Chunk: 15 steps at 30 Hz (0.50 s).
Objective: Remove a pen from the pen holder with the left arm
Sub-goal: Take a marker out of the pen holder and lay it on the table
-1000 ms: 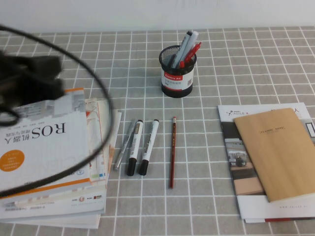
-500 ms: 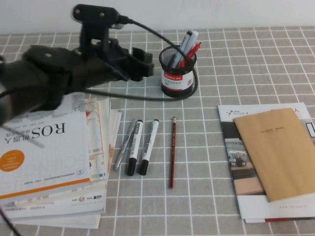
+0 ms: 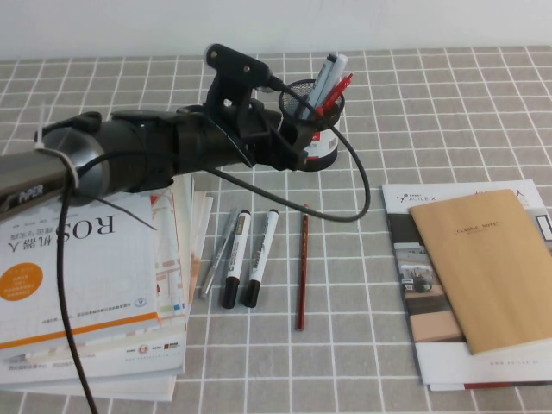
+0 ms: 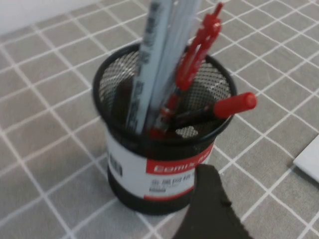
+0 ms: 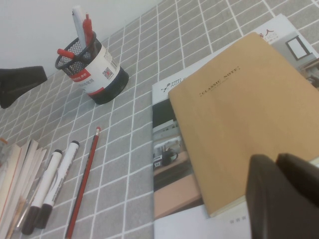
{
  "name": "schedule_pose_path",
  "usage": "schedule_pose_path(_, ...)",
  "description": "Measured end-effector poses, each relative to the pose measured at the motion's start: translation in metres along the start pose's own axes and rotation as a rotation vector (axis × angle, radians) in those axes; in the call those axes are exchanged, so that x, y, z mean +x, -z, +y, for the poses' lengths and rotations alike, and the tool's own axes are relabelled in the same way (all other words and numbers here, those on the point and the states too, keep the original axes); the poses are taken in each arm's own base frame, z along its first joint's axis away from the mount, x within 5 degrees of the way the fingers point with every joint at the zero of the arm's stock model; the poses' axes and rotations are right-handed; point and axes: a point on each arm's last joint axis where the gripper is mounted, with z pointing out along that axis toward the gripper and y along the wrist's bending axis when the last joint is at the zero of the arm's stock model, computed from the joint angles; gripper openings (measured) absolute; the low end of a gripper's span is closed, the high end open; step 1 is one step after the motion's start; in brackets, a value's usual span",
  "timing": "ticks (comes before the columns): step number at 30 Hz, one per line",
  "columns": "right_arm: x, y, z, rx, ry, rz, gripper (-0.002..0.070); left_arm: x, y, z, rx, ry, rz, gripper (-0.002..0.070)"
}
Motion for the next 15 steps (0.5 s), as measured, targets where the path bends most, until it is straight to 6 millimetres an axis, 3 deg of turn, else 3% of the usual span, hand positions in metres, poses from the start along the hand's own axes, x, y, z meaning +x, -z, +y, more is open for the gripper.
schedule_pose_path(7,0.0,0.0,0.0,0.0,0.0,0.0,-0.0013,-0.007,-0.009,-0.005,0.031,-0.186,-0.031,0.0402)
schedule_pose_path(15,0.0,0.0,0.0,0.0,0.0,0.0,-0.0013,-0.02,-0.022,-0.001,0.031,-0.232,-0.075,0.0402)
